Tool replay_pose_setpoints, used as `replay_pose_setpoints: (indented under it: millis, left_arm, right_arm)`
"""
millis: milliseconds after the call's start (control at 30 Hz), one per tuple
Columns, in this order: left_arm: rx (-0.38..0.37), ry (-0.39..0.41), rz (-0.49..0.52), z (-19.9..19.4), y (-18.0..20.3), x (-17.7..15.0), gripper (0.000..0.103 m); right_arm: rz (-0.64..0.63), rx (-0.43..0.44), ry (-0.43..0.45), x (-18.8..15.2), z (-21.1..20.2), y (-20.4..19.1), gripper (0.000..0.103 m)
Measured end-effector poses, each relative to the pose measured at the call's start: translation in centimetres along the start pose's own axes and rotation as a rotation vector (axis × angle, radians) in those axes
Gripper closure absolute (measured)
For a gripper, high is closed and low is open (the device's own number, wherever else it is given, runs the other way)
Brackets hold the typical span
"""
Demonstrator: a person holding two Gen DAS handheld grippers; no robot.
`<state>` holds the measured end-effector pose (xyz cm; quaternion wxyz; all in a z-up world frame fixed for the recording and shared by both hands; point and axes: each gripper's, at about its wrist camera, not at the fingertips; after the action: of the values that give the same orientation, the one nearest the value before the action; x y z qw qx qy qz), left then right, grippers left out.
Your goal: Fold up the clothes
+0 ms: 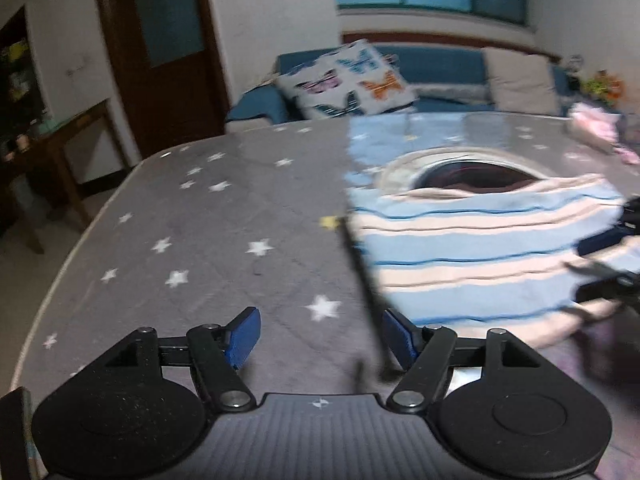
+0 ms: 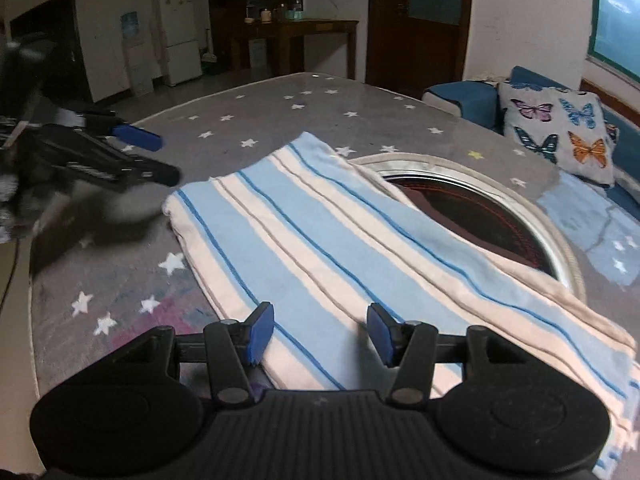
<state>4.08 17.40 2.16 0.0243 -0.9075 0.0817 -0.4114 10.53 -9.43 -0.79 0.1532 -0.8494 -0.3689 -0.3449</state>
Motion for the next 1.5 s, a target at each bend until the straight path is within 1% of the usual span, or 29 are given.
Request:
replay_pose_setpoints:
  millis: [33, 100, 133, 167, 200, 233, 267, 300, 367, 433, 467, 533, 567, 633, 767, 900, 967, 1000, 1033, 1067, 1133, 1267, 1367, 1400, 1467, 1500]
  left_arm:
    - [-0.020, 0.007, 0.012, -0.3, 0.5, -0.2, 0.033]
    - [-0.054, -0.006, 0.037, 0.0, 1.5, -0.6, 0.035]
    - [-0.070, -0.016, 0.049, 0.2, 2.0, -0.9, 0.042]
    - [-0.086, -0.025, 0.061, 0.5, 2.5, -1.1, 0.050]
    - [-0.101, -0.033, 0.064, 0.7, 2.7, -1.3, 0.055]
    - [-0.115, -0.040, 0.060, 1.0, 2.8, -1.5, 0.066]
    - [-0.129, -0.046, 0.056, 1.3, 2.9, -1.6, 0.074]
    - [-0.137, -0.045, 0.050, 1.4, 3.0, -1.7, 0.077]
    - [-0.141, -0.031, 0.038, 1.4, 2.8, -1.8, 0.086]
    - [-0.138, -0.020, 0.036, 1.2, 2.6, -1.9, 0.093]
    - [-0.136, -0.014, 0.040, 0.9, 2.7, -2.0, 0.094]
    - [-0.132, -0.003, 0.047, 0.3, 2.9, -2.2, 0.095]
    - [-0.130, 0.002, 0.051, 0.1, 3.0, -2.3, 0.095]
    - [-0.127, 0.009, 0.057, -0.5, 3.2, -2.5, 0.095]
    - [-0.129, -0.004, 0.063, -1.4, 3.6, -3.5, 0.095]
    - [-0.135, -0.029, 0.050, -1.7, 3.6, -3.8, 0.095]
    - [-0.141, -0.039, 0.044, -1.9, 3.6, -3.8, 0.094]
    - [-0.148, -0.040, 0.044, -1.9, 3.6, -3.6, 0.094]
    - [-0.147, -0.040, 0.045, -2.1, 3.5, -3.5, 0.091]
    - [-0.139, -0.040, 0.045, -2.2, 3.4, -3.3, 0.091]
    - [-0.128, -0.040, 0.039, -2.6, 2.9, -3.0, 0.090]
    - [-0.079, -0.033, -0.008, -3.1, 1.5, -2.3, 0.089]
    - [-0.033, -0.014, -0.043, -3.3, 0.4, -1.3, 0.089]
    - [-0.015, -0.004, -0.054, -3.3, 0.0, -1.0, 0.087]
    - [0.006, 0.017, -0.073, -3.1, -0.4, -0.2, 0.077]
    - [0.012, 0.020, -0.080, -2.8, -0.4, 0.2, 0.075]
  right_arm:
    - [0.003, -0.008, -0.004, -0.1, -0.2, 0.2, 0.050]
    - [0.015, -0.020, -0.012, -0.6, -0.6, 0.6, 0.050]
    - [0.022, -0.027, -0.014, -0.8, -0.9, 0.8, 0.050]
    - [0.030, -0.036, -0.013, -1.1, -1.2, 1.0, 0.050]
    - [0.038, -0.045, -0.013, -1.3, -1.5, 1.2, 0.050]
    - [0.047, -0.053, -0.013, -1.6, -1.9, 1.4, 0.050]
    - [0.056, -0.060, -0.011, -1.9, -2.2, 1.6, 0.050]
    - [0.064, -0.070, -0.010, -2.2, -2.6, 1.9, 0.050]
    - [0.077, -0.090, -0.008, -3.0, -3.4, 2.3, 0.050]
    - [0.105, -0.111, 0.002, -3.8, -4.4, 2.9, 0.050]
    - [0.120, -0.120, 0.004, -4.2, -4.9, 3.2, 0.050]
    - [0.155, -0.139, 0.004, -5.2, -5.9, 4.0, 0.050]
    - [0.173, -0.148, 0.000, -5.7, -6.3, 4.4, 0.048]
    - [0.206, -0.166, -0.017, -6.8, -6.9, 5.2, 0.047]
    - [0.242, -0.200, -0.053, -9.0, -7.9, 6.5, 0.047]
    - [0.272, -0.229, -0.065, -10.3, -9.5, 7.7, 0.047]
    - [0.299, -0.230, -0.055, -10.2, -10.4, 8.3, 0.047]
    - [0.304, -0.226, -0.037, -9.9, -10.9, 8.5, 0.047]
    - [0.302, -0.223, -0.016, -9.5, -11.3, 8.6, 0.047]
    - [0.297, -0.218, 0.003, -9.1, -11.4, 8.8, 0.047]
    - [0.303, -0.216, 0.010, -8.7, -10.9, 9.3, 0.047]
    - [0.322, -0.224, 0.011, -8.1, -9.7, 10.3, 0.047]
    - [0.335, -0.229, 0.011, -7.7, -8.8, 11.0, 0.047]
    - [0.340, -0.231, 0.011, -7.6, -8.5, 11.3, 0.049]
    - [0.349, -0.235, 0.011, -7.3, -7.9, 11.7, 0.049]
    - [0.354, -0.236, 0.012, -7.2, -7.6, 12.0, 0.049]
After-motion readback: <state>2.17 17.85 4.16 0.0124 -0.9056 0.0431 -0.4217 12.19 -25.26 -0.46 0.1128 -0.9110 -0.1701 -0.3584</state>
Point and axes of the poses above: each gripper's, at about its wrist camera, not at the fingertips, and z roughly the way its jaws point, y to its right, x to its top
